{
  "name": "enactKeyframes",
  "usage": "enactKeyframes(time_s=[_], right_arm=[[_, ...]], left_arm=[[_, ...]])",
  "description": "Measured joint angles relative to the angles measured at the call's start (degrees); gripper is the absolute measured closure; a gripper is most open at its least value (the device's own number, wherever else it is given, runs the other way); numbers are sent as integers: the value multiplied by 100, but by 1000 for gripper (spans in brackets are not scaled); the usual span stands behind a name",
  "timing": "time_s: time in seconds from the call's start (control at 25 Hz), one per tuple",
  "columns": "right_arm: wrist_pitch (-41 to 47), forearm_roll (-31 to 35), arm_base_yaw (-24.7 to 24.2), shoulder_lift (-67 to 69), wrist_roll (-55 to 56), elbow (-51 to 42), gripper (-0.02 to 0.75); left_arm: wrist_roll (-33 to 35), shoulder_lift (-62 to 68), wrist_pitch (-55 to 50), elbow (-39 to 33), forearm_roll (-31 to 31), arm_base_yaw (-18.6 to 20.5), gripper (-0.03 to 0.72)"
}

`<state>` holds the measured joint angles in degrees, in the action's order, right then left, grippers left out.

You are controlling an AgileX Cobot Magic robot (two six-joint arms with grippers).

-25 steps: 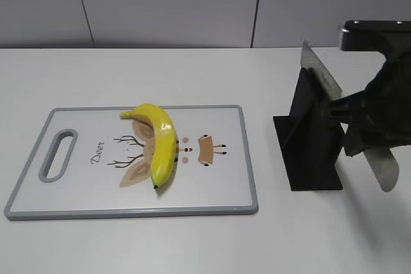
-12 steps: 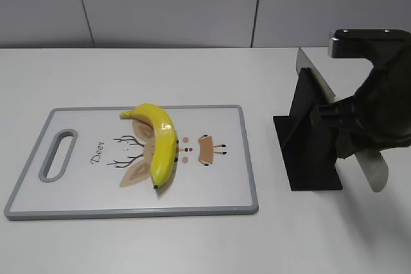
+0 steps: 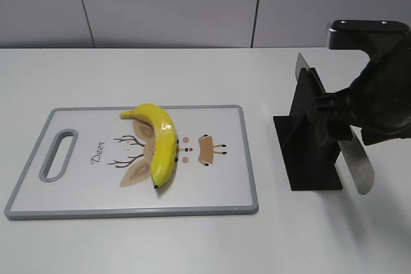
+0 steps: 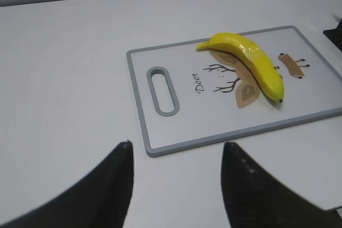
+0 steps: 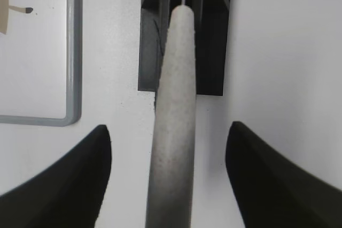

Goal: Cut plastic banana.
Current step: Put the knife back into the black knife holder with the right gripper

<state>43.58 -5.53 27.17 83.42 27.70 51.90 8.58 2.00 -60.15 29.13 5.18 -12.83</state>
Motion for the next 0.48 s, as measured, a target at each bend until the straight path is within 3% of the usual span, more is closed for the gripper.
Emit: enactKeyframes(time_s=[0.28, 0.48], right_arm=[[51, 0, 0, -558, -377, 0, 204], [71, 0, 0, -1195, -917, 0, 203]], left_arm=[[0, 0, 17, 0, 0, 7, 219], [0, 0, 21, 0, 5, 343, 236]])
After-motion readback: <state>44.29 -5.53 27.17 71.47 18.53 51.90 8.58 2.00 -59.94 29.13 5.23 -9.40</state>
